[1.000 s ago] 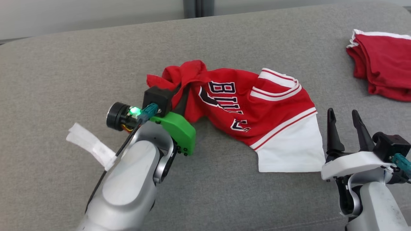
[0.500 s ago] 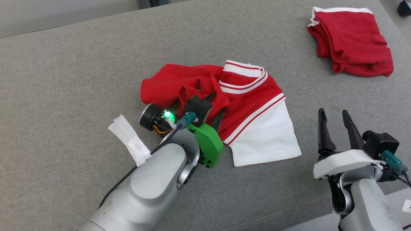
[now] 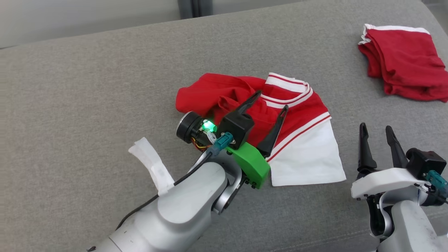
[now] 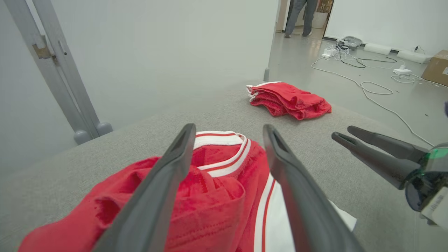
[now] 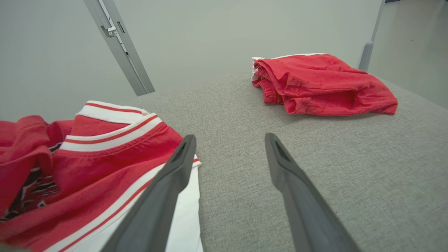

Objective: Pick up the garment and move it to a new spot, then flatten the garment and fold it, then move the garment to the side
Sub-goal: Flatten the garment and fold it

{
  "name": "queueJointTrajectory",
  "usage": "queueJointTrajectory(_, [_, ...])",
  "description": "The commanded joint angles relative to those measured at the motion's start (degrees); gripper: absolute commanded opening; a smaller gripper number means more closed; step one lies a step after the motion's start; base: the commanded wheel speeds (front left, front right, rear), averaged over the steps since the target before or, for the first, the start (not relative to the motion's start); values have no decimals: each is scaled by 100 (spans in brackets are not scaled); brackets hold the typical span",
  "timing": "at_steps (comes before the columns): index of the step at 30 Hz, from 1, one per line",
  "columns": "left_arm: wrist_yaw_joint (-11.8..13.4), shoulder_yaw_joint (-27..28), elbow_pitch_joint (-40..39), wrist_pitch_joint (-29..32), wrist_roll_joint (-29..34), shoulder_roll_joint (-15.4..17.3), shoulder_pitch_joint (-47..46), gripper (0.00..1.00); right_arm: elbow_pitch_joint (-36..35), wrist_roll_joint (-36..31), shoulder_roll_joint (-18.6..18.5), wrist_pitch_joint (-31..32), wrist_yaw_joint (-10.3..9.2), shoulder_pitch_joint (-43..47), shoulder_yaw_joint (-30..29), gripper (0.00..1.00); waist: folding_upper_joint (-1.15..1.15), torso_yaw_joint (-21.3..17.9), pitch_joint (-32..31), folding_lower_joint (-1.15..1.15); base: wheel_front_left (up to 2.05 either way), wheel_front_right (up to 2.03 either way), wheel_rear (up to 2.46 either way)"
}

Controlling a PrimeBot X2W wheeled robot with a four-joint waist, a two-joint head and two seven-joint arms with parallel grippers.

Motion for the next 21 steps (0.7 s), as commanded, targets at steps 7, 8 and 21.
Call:
queueJointTrajectory(7, [334, 306, -55, -92, -116, 466, 287, 100, -68, -48, -14, -34, -9, 141, -49, 100, 0, 485, -245, 0, 0, 0, 0])
queueJointTrajectory(8, [325, 294, -24, -77, -91, 515, 294, 100, -73, -46, -13, -26, -9, 128, -37, 100, 0, 489, -239, 0, 0, 0, 0])
queueJointTrajectory(21, [118, -149, 912, 68, 339, 630, -159, 100, -141, -61, -13, 35, -9, 38, -31, 100, 0, 180, -17, 0, 0, 0, 0])
